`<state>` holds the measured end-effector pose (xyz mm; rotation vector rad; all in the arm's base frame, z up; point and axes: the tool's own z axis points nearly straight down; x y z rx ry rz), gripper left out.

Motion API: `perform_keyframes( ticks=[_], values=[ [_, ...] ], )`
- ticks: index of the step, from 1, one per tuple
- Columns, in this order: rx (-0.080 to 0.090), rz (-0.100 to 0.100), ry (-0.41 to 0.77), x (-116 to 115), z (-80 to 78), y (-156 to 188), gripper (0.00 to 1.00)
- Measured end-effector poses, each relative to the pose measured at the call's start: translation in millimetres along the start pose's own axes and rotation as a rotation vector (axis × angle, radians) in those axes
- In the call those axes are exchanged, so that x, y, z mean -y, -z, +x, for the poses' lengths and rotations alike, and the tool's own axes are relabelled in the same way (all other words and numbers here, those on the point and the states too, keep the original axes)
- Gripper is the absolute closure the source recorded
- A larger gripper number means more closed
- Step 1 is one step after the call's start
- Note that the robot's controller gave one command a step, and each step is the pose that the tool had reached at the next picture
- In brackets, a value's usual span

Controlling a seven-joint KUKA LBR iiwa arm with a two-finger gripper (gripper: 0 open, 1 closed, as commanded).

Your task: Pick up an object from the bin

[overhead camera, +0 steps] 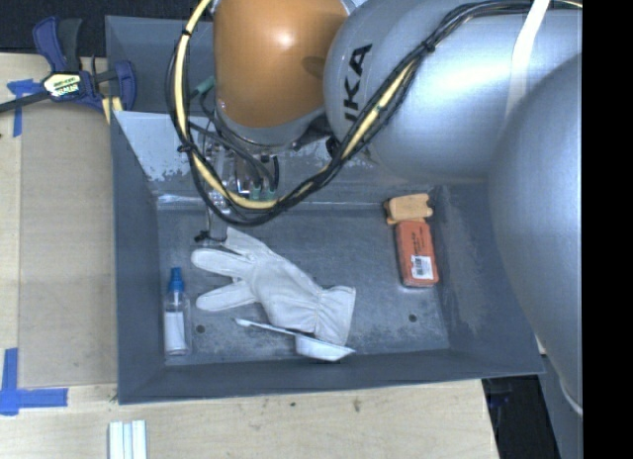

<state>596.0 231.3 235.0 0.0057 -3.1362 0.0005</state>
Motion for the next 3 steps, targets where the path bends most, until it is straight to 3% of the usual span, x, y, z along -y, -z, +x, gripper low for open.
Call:
perform_keyframes(
  ticks=[1,2,3],
  values=[
    [0.009,-0.002,-0.004,1.3,-1.8,5.5,0.0],
    [0.01,-0.003,0.009,43.0,8.3,-30.7,0.0],
    [0.01,0.002,0.002,47.3,11.9,-67.9,0.0]
  ],
)
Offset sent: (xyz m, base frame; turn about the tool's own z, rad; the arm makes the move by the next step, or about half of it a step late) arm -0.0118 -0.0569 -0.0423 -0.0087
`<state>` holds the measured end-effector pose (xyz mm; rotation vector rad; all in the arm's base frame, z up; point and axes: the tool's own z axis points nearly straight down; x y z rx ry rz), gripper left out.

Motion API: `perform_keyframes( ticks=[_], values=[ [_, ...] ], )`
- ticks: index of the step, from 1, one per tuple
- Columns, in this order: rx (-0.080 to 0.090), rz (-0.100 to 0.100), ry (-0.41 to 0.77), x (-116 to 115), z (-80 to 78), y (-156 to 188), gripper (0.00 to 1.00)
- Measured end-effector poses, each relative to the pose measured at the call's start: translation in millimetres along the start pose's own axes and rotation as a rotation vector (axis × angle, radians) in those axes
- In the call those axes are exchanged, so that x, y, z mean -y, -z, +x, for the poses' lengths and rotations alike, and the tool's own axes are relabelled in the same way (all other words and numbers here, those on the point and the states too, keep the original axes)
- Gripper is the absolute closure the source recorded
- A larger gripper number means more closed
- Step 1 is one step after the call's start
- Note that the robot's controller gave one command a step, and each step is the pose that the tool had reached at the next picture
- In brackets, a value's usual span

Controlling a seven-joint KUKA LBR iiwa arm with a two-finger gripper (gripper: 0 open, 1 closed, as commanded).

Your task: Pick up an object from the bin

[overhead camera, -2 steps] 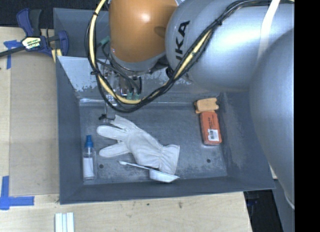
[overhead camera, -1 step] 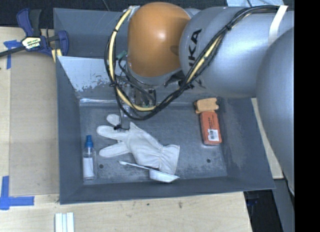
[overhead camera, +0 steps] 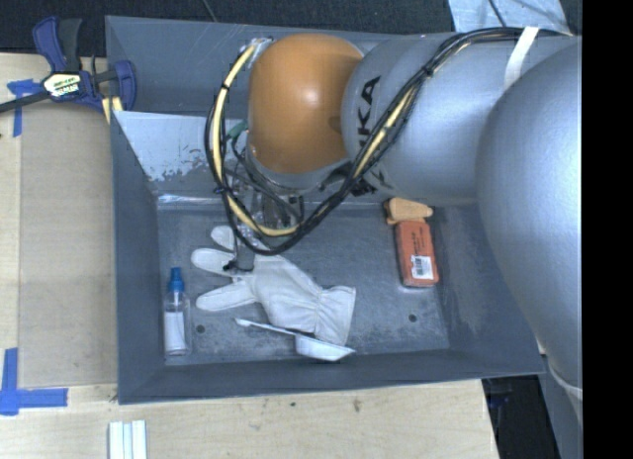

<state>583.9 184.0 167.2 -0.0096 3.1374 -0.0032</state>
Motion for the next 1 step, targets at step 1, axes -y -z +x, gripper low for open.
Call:
perform_keyframes(
  ticks=[1],
  values=[
    [-0.002,-0.005,-0.025,11.3,22.8,-23.5,0.0]
  ],
)
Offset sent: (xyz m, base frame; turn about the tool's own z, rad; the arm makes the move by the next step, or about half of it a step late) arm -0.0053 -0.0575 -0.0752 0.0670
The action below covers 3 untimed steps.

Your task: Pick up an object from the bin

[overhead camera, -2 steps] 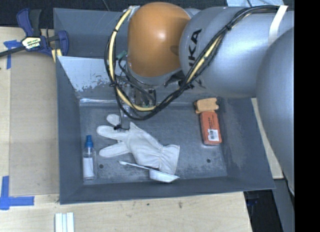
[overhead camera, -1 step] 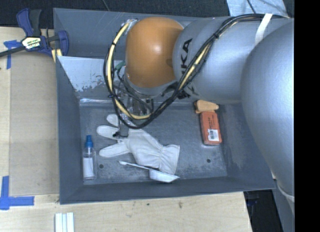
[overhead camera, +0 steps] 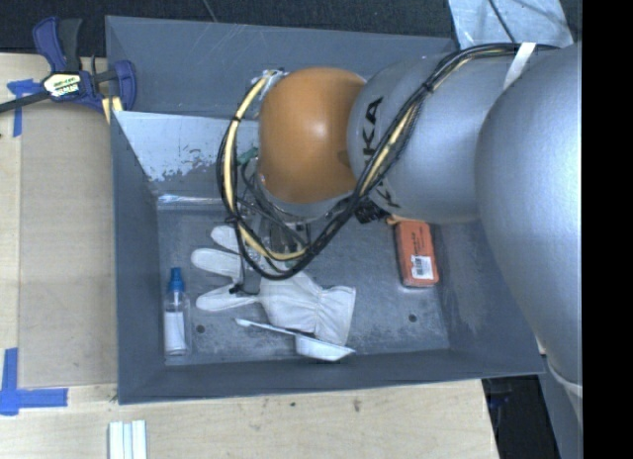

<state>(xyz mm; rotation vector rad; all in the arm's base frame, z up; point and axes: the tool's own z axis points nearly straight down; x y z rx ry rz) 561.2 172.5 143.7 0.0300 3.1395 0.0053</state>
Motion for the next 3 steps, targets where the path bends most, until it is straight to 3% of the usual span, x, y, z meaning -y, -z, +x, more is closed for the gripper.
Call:
perform_keyframes(
  ticks=[1,2,3],
  values=[
    [0.002,0.001,-0.027,30.1,-9.6,-31.6,0.0],
    [0.0,0.004,-0.033,40.8,-16.6,-65.0,0.0],
    [0.007,-0.001,-0.085,46.1,1.7,-70.4,1.0]
  ],
)
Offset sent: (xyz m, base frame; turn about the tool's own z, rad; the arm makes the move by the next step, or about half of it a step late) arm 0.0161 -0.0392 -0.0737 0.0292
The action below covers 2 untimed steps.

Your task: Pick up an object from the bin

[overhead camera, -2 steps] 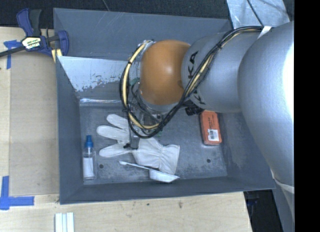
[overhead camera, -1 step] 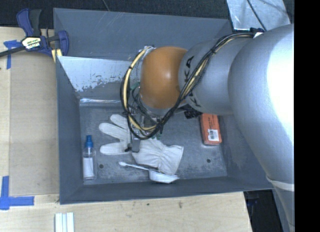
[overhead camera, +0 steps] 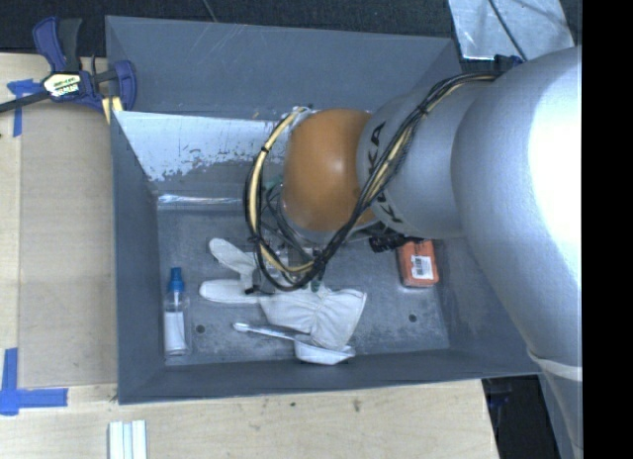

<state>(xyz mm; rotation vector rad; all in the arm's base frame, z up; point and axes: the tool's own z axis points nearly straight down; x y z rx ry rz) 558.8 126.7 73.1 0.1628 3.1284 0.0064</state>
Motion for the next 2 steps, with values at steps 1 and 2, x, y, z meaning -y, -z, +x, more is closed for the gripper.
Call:
perform_keyframes(
  ticks=[1,2],
  values=[
    [0.0,0.0,0.0,0.0,0.0,0.0,1.0],
    [-0.006,0.004,-0.003,-3.9,-18.0,127.6,1.0]
  ],
)
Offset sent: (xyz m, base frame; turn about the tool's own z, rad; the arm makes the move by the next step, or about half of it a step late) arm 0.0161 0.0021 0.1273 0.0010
